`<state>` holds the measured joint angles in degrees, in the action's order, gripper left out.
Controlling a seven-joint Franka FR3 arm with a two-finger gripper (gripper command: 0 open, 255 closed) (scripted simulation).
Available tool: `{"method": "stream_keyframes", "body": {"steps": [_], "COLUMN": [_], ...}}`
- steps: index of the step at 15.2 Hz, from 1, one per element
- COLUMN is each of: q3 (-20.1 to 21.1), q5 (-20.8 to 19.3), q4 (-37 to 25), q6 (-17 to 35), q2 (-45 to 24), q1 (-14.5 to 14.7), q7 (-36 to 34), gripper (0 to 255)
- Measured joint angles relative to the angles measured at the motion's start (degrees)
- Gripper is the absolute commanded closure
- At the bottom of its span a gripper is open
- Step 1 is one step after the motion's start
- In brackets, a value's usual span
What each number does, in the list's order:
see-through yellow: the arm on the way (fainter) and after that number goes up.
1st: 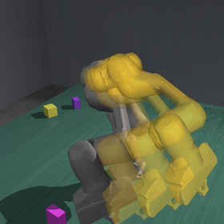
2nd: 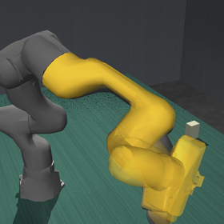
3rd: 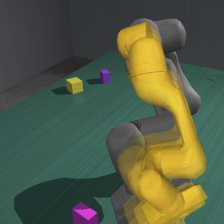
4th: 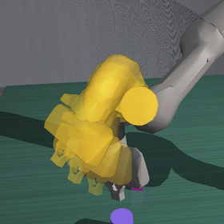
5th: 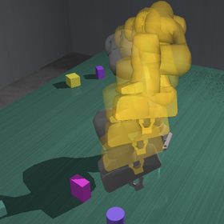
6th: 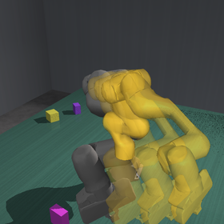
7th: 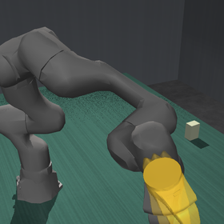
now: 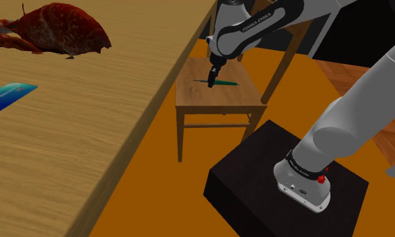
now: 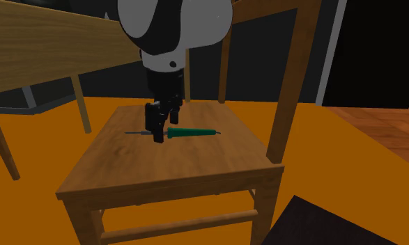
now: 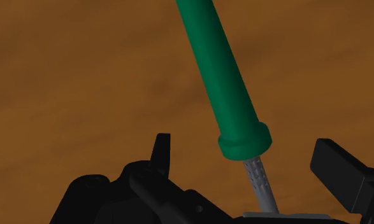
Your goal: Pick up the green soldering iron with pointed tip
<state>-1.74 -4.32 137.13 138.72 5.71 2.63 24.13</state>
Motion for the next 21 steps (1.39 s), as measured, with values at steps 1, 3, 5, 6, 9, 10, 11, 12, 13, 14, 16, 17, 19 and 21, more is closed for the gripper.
{"method": "stream_keyframes", "body": {"steps": [1,3,5,6,9,10,11,12,13,14,16,17,19,21], "q3": [0.01,0.07,0.07,0.07,0.07,0.07,0.06,0.07,0.12,0.06,0.03,0.05,0.06,0.01], "q5": [-0.01,-0.01,-0.02,-0.03,-0.02,-0.01,0.01,0.03,0.05,0.10,0.20,0.23,0.29,0.37], "q4": [0.05,0.06,0.05,0.04,0.04,0.04,-0.09,-0.36,-0.61,-0.84,-1.81,-2.02,-2.84,-3.72], "q6": [0.17,0.27,0.28,0.27,0.28,0.30,-0.08,-0.70,-1.31,-2.07,-3.75,-4.45,-6.11,-7.70], "q2": [-0.11,-0.12,-0.15,-0.15,-0.16,-0.15,0.07,0.41,0.75,1.28,2.00,2.48,3.33,4.04], "q1": [0.01,0.05,0.05,0.05,0.05,0.05,0.04,0.05,0.09,0.05,0.04,0.06,0.08,0.06], "q7": [-0.04,-0.08,-0.12,-0.13,-0.12,-0.08,-0.05,-0.05,-0.10,0.08,0.28,0.28,0.38,0.60], "gripper": [255,255,255,255,255,255,255,255,255,255,255,255,255,255]}}
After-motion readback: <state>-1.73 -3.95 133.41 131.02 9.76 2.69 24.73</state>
